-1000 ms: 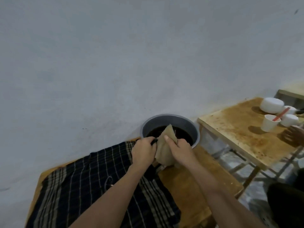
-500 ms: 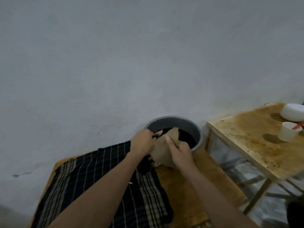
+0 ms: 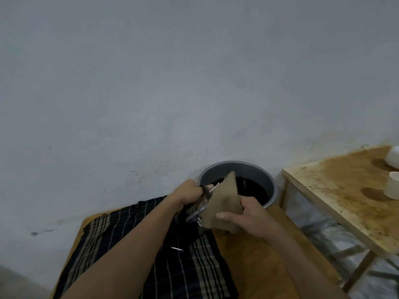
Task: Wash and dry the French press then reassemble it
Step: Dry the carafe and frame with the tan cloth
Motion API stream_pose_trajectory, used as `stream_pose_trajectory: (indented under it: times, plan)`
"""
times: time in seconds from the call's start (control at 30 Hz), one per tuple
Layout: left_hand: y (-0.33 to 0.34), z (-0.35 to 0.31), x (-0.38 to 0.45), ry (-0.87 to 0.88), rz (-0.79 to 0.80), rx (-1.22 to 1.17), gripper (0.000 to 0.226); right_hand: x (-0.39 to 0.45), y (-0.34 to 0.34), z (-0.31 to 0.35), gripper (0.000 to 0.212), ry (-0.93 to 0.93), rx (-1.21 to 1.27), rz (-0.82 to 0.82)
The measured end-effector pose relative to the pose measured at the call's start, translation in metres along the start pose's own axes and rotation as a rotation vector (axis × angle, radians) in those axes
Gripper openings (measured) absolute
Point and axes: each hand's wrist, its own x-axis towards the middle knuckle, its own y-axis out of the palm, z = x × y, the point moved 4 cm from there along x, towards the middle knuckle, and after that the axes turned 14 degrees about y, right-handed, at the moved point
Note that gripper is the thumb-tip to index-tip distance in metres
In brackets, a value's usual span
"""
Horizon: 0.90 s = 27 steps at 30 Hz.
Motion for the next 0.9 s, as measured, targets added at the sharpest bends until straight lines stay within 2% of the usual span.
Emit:
stream_pose_trajectory:
  times: [0.03, 0.13, 0.2, 0.23, 0.3, 0.37, 0.43, 0.47, 0.53, 0.6, 0.63, 0.7, 0.8, 0.9]
  plan:
    - [0.001, -0.002, 0.001, 0.004, 0.001, 0.000, 0.049, 0.002, 0.002, 0.001, 0.024, 0.015, -0.018, -0.039]
    - [0.006, -0.002, 0.005, 0.035, -0.104, -0.005, 0.050, 0.009, 0.003, 0.005, 0.045, 0.031, 0.145, -0.383]
    - [0.009, 0.000, 0.007, 0.047, -0.198, 0.049, 0.052, 0.016, 0.000, 0.005, 0.049, 0.109, 0.446, -0.551]
    - [0.012, 0.003, 0.008, 0.051, -0.229, 0.058, 0.054, 0.020, -0.001, 0.001, 0.047, 0.189, 0.655, -0.581]
    - [0.015, 0.005, 0.007, 0.064, -0.249, 0.019, 0.056, 0.025, -0.003, -0.004, 0.048, 0.312, 0.967, -0.548]
    - [0.012, 0.009, 0.006, 0.045, -0.245, -0.035, 0.054, 0.024, -0.008, 0.001, 0.056, 0.291, 1.062, -0.486]
    - [0.008, 0.015, 0.007, 0.025, -0.245, -0.058, 0.054, 0.017, -0.016, 0.009, 0.052, 0.197, 1.048, -0.487]
    - [0.005, 0.017, 0.007, 0.013, -0.250, -0.066, 0.055, 0.013, -0.021, 0.011, 0.045, 0.144, 0.968, -0.488]
    - [0.001, 0.022, 0.008, -0.006, -0.258, -0.109, 0.055, 0.008, -0.021, 0.019, 0.020, 0.092, 0.611, -0.403]
    - [-0.001, 0.021, 0.009, -0.007, -0.243, -0.139, 0.055, 0.009, -0.010, 0.016, 0.022, 0.080, 0.225, -0.254]
    - [-0.001, 0.019, 0.010, 0.000, -0.221, -0.138, 0.054, 0.012, -0.005, 0.010, 0.027, 0.076, 0.116, -0.240]
    - [0.003, 0.015, 0.009, 0.027, -0.179, -0.135, 0.054, 0.015, -0.001, 0.008, 0.036, 0.067, 0.095, -0.330]
    - [0.007, 0.011, 0.006, 0.068, -0.239, -0.070, 0.056, 0.022, -0.003, 0.011, 0.053, 0.117, 0.437, -0.507]
    - [0.007, 0.010, 0.004, 0.113, -0.301, 0.030, 0.057, 0.031, -0.006, 0.005, 0.042, 0.364, 0.989, -0.406]
